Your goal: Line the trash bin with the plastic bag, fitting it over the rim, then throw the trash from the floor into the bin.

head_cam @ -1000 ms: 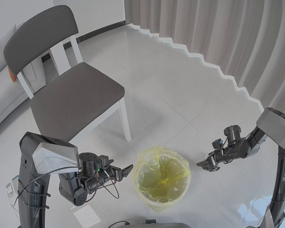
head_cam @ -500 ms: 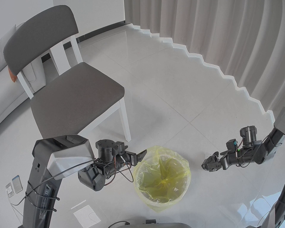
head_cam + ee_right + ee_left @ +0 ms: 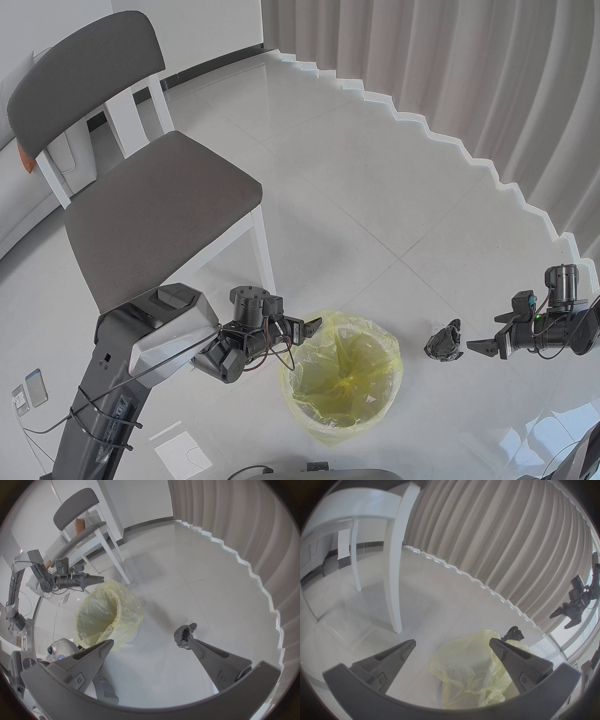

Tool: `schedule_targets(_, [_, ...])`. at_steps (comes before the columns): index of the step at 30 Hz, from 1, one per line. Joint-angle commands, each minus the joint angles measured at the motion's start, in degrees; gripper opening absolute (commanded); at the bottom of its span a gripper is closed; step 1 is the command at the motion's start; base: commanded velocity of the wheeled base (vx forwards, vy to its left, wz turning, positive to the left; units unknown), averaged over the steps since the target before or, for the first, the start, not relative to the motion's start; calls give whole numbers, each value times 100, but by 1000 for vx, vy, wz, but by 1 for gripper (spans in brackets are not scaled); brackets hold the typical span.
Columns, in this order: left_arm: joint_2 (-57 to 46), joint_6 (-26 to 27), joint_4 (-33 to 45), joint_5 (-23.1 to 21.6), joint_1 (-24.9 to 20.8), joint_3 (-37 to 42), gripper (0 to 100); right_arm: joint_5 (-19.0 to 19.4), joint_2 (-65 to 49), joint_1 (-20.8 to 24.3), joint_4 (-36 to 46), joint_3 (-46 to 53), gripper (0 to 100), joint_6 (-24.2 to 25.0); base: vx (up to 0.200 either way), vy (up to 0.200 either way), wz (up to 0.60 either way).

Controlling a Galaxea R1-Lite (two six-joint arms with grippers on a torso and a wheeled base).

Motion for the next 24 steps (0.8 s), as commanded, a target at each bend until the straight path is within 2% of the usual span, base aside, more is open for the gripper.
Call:
schedule_targets(1, [295,241,406,71,74,-536,100,4,-195,-119,6,69,100,-89,0,0,0])
schedule_targets(5, [418,267,582,150,188,-843,100,4,-186,-136,15,69,100,-98,0,0,0])
schedule_targets(12, [304,135,555,133,303,-738,100,4,-45,-171,6,-19,100,-142,0,0,0])
schedule_targets(17, [-267,-41,406,98,338,-272,100,-14,719,-171,-11,-511,100,-142,0,0,0])
schedule_targets(24, [-847,-41,-385,89,250,712,100,-75,1844,-171,6,-1381,100,-151,0,0,0])
